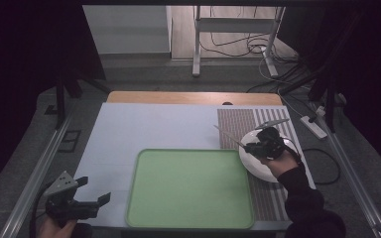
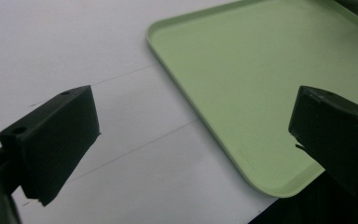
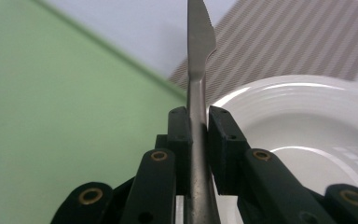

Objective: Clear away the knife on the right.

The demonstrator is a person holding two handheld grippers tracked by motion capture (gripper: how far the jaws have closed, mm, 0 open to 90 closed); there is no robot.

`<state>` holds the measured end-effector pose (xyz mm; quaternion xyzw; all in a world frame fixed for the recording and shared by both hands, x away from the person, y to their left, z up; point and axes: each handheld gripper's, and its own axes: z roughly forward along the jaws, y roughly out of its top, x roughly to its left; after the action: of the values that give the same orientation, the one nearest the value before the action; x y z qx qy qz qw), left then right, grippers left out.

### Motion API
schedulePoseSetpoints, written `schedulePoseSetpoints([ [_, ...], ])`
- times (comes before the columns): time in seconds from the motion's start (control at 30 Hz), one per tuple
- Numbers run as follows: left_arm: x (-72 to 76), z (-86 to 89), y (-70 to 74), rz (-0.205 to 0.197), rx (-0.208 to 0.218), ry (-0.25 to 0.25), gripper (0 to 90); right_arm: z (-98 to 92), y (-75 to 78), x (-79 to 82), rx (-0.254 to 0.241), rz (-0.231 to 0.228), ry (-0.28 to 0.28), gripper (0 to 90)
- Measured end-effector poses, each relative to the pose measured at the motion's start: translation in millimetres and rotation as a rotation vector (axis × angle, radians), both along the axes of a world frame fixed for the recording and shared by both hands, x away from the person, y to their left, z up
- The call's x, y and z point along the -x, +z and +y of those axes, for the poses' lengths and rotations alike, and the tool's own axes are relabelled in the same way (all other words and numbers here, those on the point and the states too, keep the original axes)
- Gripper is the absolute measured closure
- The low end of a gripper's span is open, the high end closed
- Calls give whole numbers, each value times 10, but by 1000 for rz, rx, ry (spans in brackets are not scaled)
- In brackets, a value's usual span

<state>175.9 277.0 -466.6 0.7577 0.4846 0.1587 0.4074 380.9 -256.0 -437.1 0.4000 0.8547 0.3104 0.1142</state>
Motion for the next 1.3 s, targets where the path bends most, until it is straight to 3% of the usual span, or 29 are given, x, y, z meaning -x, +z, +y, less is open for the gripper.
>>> schedulePoseSetpoints([
  [0.23,-1,-1,0,0,-1,-1,15,231,-107,350,24,39,75,804],
  [0.47,-2,-5,0,0,-2,-2,15,389,-261,593,76,87,116,803],
  [0.73,-3,-7,0,1,-4,-3,15,599,-471,766,199,152,182,803],
  [0.83,-3,-10,1,1,-6,-4,15,683,-585,798,254,202,207,801],
  [0.87,-4,-13,0,2,-9,-4,15,705,-592,813,260,188,213,799],
  [0.97,-5,-14,0,2,-9,-4,15,712,-598,801,232,202,226,758],
  [1.07,-7,-18,0,3,-12,-5,16,687,-556,754,157,222,219,715],
  [1.2,-9,-24,0,6,-17,-5,16,792,-471,705,91,194,257,865],
  [1.3,-9,-24,0,6,-18,-5,16,956,-465,656,129,187,313,900],
])
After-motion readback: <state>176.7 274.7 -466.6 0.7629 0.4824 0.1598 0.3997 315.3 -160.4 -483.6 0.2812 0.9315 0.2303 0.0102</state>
